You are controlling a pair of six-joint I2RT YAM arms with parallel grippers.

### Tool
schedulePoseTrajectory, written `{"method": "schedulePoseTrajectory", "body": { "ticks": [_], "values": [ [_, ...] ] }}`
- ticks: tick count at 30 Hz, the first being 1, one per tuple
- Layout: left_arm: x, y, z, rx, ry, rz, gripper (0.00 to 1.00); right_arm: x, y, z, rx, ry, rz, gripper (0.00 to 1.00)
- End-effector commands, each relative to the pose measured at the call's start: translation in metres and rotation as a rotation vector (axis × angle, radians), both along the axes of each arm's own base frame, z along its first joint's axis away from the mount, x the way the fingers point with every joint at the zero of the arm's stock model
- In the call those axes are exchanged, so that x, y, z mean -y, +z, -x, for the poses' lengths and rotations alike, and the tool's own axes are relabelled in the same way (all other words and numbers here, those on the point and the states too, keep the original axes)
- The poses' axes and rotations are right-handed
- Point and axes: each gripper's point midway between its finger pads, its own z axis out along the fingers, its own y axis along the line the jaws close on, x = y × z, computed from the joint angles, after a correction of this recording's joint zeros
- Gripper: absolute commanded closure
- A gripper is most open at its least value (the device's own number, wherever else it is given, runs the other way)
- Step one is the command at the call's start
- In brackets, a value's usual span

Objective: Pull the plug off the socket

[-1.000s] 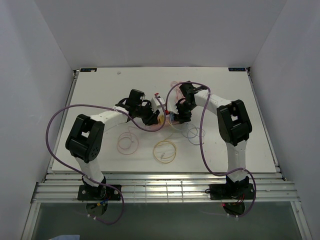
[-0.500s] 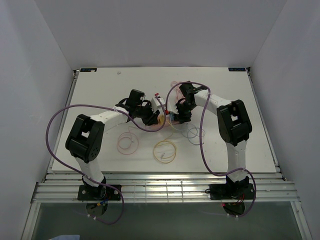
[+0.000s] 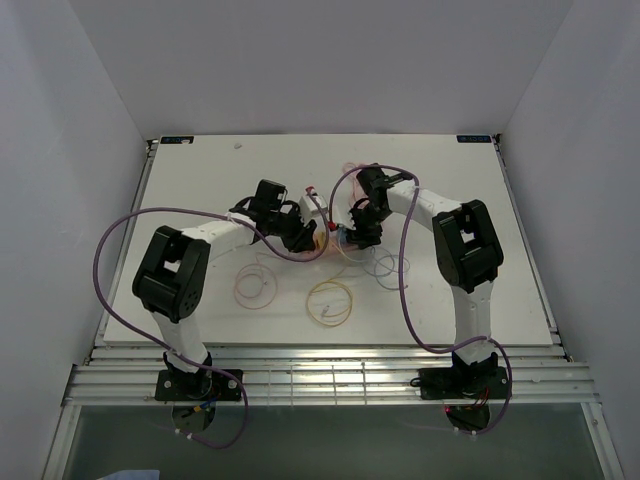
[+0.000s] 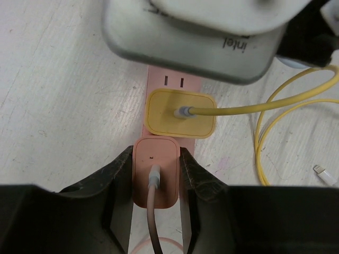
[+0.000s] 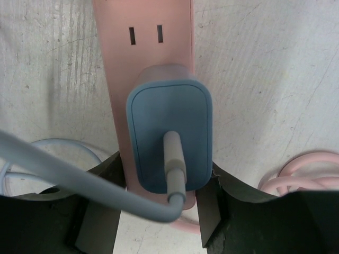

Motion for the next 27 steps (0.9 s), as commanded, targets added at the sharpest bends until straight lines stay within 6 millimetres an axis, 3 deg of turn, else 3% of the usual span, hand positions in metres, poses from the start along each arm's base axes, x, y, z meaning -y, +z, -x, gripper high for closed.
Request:
{"method": "schedulePoseTrajectory", "body": {
  "ticks": [1, 8, 10, 16, 18, 21, 27],
  "values": [
    [-0.01, 0.011, -0.028, 0.047, 0.169, -0.056, 1.0, 0.03, -0.034, 0.018, -0.085, -0.034, 0.14, 0.92],
    [-0.042, -0.001, -0.045, 0.151, 0.388, -0.232, 1.0, 0.031, -0.036, 0.02, -0.09, -0.042, 0.145, 0.92],
    [-0.042, 0.003, -0.046, 0.166, 0.401, -0.223, 1.0, 0.032, -0.037, 0.02, -0.091, -0.045, 0.149, 0.92],
    [-0.006, 0.002, -0.006, 0.096, 0.122, -0.076, 1.0, 0.033, -0.036, 0.021, -0.091, -0.043, 0.154, 0.92],
    [0.008, 0.001, 0.02, 0.046, -0.044, -0.007, 1.0, 0.034, -0.036, 0.022, -0.095, -0.044, 0.154, 0.92],
    [0.022, 0.014, 0.031, 0.035, -0.157, 0.092, 1.0, 0.034, -0.038, 0.022, -0.098, -0.042, 0.158, 0.92],
    [0.014, 0.018, 0.026, 0.043, -0.183, 0.129, 1.0, 0.034, -0.037, 0.023, -0.098, -0.04, 0.153, 0.92]
  ]
}}
